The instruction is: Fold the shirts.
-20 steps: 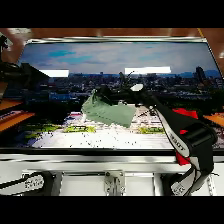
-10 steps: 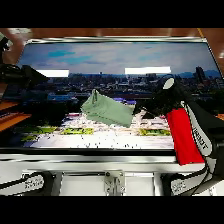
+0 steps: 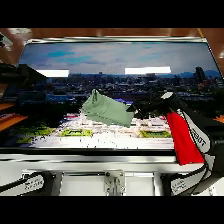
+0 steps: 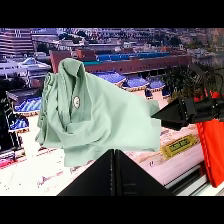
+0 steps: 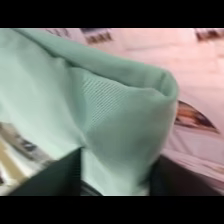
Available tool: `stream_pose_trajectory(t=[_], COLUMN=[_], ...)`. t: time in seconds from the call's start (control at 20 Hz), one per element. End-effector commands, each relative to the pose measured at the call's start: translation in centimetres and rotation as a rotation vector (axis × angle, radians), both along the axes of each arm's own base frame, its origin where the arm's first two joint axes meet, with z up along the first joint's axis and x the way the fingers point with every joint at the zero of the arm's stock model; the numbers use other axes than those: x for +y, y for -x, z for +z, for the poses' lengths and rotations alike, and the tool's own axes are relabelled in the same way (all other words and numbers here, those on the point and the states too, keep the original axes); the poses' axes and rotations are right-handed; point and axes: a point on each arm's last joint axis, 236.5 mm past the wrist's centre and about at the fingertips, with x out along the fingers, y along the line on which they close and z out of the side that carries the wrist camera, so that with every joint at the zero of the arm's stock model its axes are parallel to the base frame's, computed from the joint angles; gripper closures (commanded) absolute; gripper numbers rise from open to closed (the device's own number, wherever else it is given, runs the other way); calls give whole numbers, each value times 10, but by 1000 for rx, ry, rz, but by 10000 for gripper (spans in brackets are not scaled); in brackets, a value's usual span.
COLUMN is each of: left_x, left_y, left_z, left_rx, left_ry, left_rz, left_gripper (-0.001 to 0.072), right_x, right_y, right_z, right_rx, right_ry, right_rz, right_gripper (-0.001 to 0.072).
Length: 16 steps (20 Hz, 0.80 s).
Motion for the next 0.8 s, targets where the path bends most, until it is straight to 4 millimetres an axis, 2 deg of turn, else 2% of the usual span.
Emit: stream_pose_trajectory(t=[0.0,0.1,0.2,0.3,0.4,0.5,0.6,0.65,0.75], left_x=[0,0,2,5,6,7,7,6,5], left_y=[3,2,-2,-8,-10,-10,-10,-9,-6], left_z=[6,7,8,10,11,11,11,11,10], left_rx=[-3,-4,-18,-36,-56,-74,-83,-85,-82], left_ry=[2,3,2,1,-9,-22,-30,-33,-37], left_rz=[12,15,32,54,53,40,33,25,8], left_gripper=[672,672,672,672,672,672,672,672,672], right_x=[16,14,-12,-61,-124,-189,-244,-265,-293], right_y=[-34,-42,-55,-68,-69,-52,-23,-7,20], right_z=[31,70,120,172,214,243,260,266,271], right_rx=[-103,-237,-354,-443,-479,-472,-431,-405,-357], right_ry=[-151,-218,-210,-129,4,148,263,303,339], right_rz=[-112,-55,-55,-125,-223,-315,-386,-413,-461], right_gripper=[656,650,651,651,651,651,651,651,651])
